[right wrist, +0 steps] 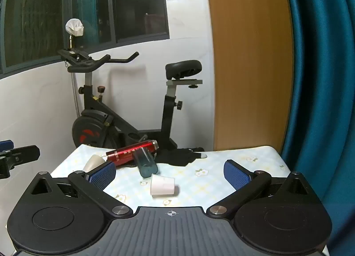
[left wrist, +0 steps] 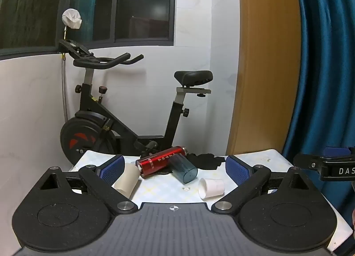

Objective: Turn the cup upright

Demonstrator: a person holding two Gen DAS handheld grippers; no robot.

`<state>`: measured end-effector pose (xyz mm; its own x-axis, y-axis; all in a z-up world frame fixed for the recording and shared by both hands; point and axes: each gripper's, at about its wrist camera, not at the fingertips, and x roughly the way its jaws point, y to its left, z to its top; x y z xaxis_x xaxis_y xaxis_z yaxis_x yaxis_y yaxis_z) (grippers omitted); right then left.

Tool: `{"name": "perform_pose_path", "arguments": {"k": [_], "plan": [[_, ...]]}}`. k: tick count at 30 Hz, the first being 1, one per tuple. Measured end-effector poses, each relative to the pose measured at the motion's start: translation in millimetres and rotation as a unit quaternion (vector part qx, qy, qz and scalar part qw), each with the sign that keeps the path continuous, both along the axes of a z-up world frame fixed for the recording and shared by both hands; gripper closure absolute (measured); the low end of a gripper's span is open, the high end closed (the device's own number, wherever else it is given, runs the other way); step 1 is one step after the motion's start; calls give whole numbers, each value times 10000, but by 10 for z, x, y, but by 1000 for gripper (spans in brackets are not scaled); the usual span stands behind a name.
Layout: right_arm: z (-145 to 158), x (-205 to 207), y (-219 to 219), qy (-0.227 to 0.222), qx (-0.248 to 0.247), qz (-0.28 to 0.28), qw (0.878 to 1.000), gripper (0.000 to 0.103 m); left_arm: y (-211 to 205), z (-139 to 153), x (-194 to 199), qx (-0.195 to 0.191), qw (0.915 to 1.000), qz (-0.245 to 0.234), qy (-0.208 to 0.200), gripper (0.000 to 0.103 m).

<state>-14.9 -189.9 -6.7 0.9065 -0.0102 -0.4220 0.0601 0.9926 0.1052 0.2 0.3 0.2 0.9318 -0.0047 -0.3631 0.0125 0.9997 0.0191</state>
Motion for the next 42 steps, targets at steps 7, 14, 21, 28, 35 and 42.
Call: {"name": "perform_pose_path", "arguments": {"k": [7,14,21,28,35,42], "plan": [[-2,-1,-1,-25,2,-9,10000,0,13,-2,24,45,10000,-21,-1,4],[-2,0,-2,-26,0,-15,10000,0,-4,16,-10,23,10000,29,-27,4],[-3,1,-2,-30,8,-13,10000,0,-3,24,-9,7,10000,39,-53,4],[-1,-1,-1,-34,6,-15,10000,0,-4,30,-6,2,10000,42,-72,3],[-20,11,6,-49,4,-9,10000,0,-4,48,-22,-7,9999,49,-102,3],[-4,12,-5,-61,-1,-13,10000,0,-6,55,-30,-12,9999,52,-136,3]]}}
